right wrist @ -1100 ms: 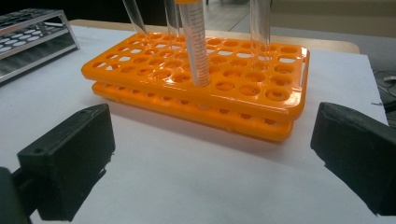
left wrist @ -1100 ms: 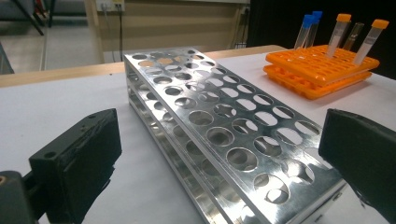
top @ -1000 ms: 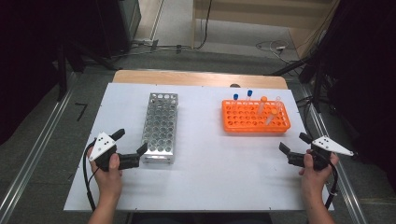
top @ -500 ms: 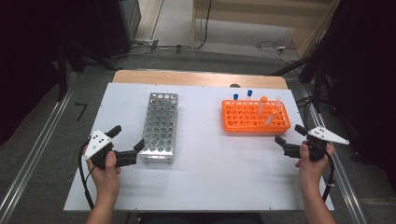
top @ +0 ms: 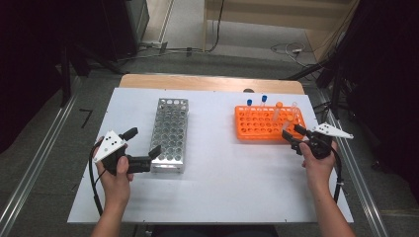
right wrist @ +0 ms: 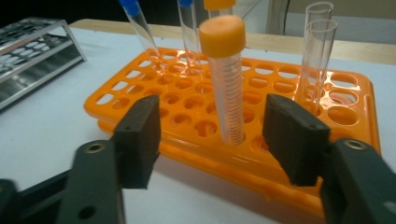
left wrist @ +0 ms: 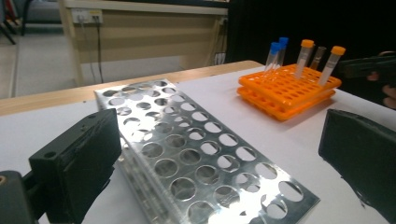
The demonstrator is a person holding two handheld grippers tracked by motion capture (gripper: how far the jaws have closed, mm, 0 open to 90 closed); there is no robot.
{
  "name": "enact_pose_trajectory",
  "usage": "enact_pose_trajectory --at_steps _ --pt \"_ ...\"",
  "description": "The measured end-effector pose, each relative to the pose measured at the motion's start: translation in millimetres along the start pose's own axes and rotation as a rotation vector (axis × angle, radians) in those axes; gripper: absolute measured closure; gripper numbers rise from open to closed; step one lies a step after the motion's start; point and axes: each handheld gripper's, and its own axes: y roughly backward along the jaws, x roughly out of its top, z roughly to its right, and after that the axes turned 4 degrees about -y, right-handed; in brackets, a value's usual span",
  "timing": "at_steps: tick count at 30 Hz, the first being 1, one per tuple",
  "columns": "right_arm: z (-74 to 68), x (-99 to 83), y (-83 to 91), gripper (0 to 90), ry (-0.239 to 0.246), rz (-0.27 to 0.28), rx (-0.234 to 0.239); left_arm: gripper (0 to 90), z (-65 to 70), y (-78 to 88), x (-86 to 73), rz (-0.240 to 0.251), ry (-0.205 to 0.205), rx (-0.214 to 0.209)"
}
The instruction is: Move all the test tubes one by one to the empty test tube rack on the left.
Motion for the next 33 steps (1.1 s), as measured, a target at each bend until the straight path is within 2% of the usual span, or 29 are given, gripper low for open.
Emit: enact_pose_trajectory --at_steps 4,8,14,19,23,29,33 --pt "4.5 -4.1 -12.4 51.0 -0.029 -0.013 -0.022 0.0 1.4 -3.6 0.1 0.000 0.004 -0.014" --pt "4.7 -7.2 -23.0 58.1 0.000 -0.026 -0.039 0.0 3.0 -6.5 -0.9 -0.006 0.001 -0.029" --pt "2.6 -9.9 -33.6 65.6 0.007 -0.014 -0.077 0.0 5.5 -9.1 -2.3 -0.015 -0.003 -0.043" --pt "0.0 -10.7 -35.2 71.9 0.021 -0.005 -0.111 0.0 7.5 -9.6 -1.4 -0.014 -0.004 -0.047" --pt "1.2 -8.8 -31.3 72.4 0.008 0.001 -0.104 0.0 9.7 -10.4 0.1 -0.009 -0.003 -0.052" --pt "-1.7 4.1 -15.1 72.4 -0.010 0.085 -0.078 0.0 13.8 -9.2 6.9 -0.012 -0.011 -0.053" --pt "-13.7 15.3 -4.6 72.3 0.021 0.090 -0.032 0.0 16.8 -9.3 12.7 -0.010 -0.016 -0.075"
